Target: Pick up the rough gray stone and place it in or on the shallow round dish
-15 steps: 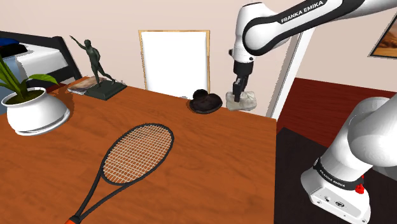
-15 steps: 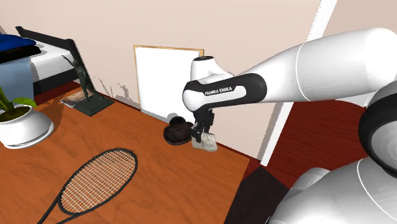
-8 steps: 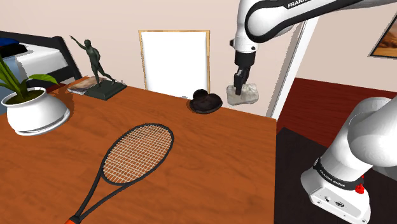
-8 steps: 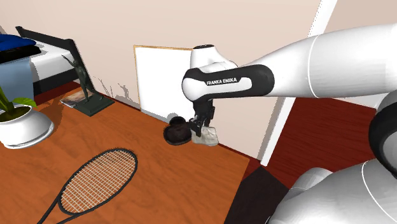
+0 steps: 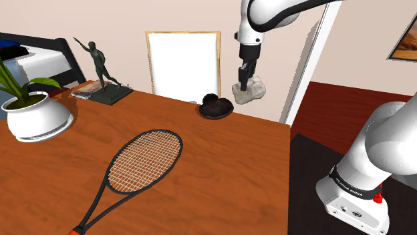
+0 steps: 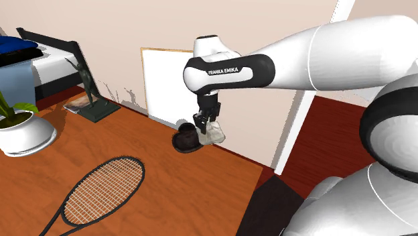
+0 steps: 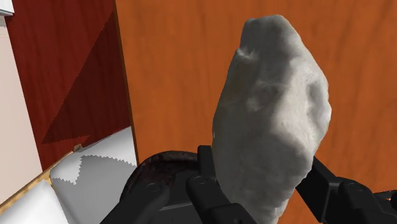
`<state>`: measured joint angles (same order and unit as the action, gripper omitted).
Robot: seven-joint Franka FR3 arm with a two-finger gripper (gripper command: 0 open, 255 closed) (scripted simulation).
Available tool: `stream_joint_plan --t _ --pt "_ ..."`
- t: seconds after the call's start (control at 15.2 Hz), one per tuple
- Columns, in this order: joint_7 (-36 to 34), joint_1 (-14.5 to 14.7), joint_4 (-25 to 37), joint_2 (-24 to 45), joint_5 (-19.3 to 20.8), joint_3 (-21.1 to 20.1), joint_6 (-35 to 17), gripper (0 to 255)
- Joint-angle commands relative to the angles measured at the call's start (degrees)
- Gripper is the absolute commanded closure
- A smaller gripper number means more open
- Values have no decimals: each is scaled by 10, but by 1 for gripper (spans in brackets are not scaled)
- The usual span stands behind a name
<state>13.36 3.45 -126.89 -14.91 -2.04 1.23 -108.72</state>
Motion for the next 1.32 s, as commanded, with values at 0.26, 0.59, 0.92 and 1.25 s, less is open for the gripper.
stream_joint_plan --t 0.26,0.59,0.92,1.25 --pt "4 0 161 140 -3 2 21 255" --pt "5 -2 319 258 -5 3 62 255" --pt "7 -3 326 284 -6 3 42 255" --pt "8 -3 296 291 -7 3 6 255"
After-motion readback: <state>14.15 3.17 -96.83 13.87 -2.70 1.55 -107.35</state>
